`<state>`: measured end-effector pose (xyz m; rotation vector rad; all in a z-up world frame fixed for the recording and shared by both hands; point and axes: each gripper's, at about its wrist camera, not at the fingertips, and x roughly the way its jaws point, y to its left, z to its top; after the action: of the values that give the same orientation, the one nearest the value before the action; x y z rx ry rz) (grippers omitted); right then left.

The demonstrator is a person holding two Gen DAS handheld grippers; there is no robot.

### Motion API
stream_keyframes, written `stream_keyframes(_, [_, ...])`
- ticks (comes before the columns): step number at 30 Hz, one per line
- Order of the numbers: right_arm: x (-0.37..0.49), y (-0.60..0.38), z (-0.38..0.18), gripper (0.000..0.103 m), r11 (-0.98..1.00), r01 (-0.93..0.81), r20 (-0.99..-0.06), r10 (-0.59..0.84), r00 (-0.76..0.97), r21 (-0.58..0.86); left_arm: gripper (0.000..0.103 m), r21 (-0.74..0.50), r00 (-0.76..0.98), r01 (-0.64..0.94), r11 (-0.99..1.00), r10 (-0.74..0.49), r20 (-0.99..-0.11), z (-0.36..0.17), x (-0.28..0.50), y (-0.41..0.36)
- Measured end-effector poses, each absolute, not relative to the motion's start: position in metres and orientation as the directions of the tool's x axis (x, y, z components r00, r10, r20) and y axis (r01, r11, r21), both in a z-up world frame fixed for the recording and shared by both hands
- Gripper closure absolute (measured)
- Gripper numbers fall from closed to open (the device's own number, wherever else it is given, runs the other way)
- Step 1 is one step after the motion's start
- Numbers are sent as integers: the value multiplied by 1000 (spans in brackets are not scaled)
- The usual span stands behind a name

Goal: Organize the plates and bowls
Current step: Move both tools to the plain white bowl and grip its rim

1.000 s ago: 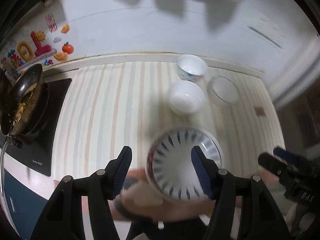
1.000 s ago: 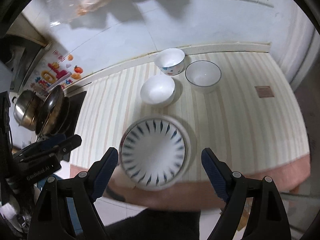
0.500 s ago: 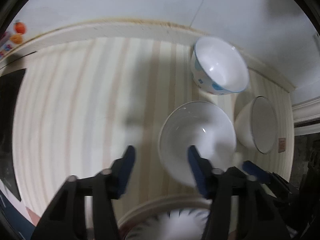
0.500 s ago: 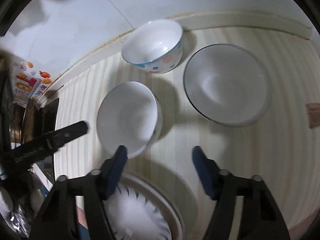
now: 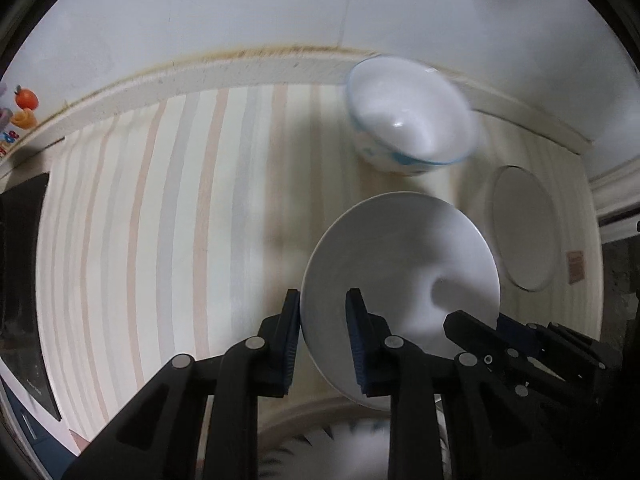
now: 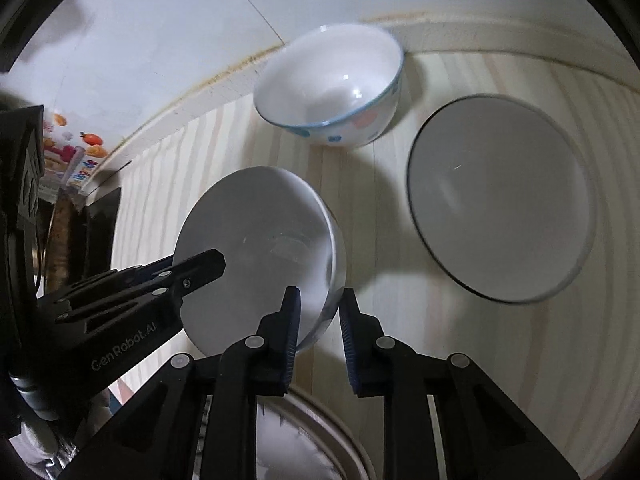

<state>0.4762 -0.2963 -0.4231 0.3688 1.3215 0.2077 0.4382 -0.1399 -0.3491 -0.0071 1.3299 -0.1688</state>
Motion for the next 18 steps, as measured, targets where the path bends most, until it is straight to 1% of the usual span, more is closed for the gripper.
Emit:
stream_keyframes(6, [438,-327,-376,81,926,46,-888,345,303,375,83,-138,281,186,973,-187,-941,-303,399,-164])
stream_keyframes(10, [403,-356,-348,81,931,64,-885,319,340,360,83,-176,291,244,954,-245,-925,-286,369,-190])
stream_keyframes(14, [365,-388,-339,81,939,108,-896,269,353,325,83,-204,254,300,932,-284,-924,-294,354,-217])
stream_keyframes(18, [333,-415,-348,81,937,158,-909,246,335,312,83,-214,199,349,912,-295,-935,-314,340,-242])
